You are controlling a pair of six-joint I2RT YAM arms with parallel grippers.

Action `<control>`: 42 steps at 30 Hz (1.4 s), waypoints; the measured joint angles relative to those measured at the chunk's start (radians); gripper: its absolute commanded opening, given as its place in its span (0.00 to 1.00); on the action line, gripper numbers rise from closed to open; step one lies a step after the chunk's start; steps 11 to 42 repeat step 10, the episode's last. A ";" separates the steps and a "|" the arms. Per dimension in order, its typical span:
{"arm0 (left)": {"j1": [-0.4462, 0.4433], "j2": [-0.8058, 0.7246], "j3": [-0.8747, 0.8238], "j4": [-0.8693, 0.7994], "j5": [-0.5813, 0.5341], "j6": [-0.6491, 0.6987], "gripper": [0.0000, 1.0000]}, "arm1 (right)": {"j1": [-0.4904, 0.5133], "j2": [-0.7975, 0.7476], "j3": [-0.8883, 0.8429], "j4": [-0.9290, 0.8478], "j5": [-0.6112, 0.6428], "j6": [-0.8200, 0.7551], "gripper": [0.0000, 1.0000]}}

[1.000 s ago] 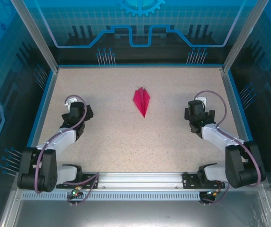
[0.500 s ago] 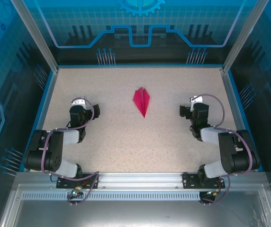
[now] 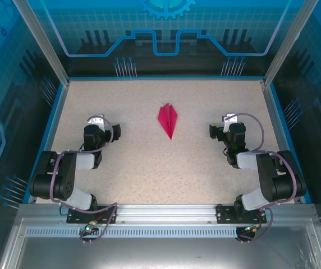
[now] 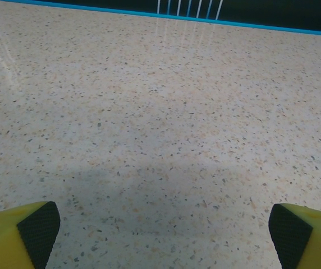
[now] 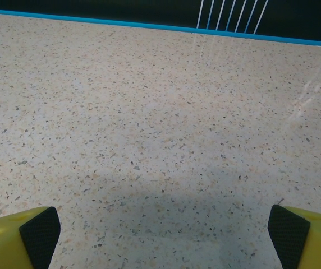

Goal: Fold a paper plane with a square sheet of paper (pick it up from the middle)
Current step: Reset both arms

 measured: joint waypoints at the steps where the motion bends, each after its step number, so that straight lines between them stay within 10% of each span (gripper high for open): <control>1: 0.000 0.000 0.000 -0.001 0.004 0.003 0.99 | 0.000 0.000 0.000 0.002 0.000 0.000 0.99; 42: 0.000 0.002 0.001 -0.014 0.024 0.018 0.99 | 0.000 0.000 0.000 0.009 -0.013 -0.001 0.99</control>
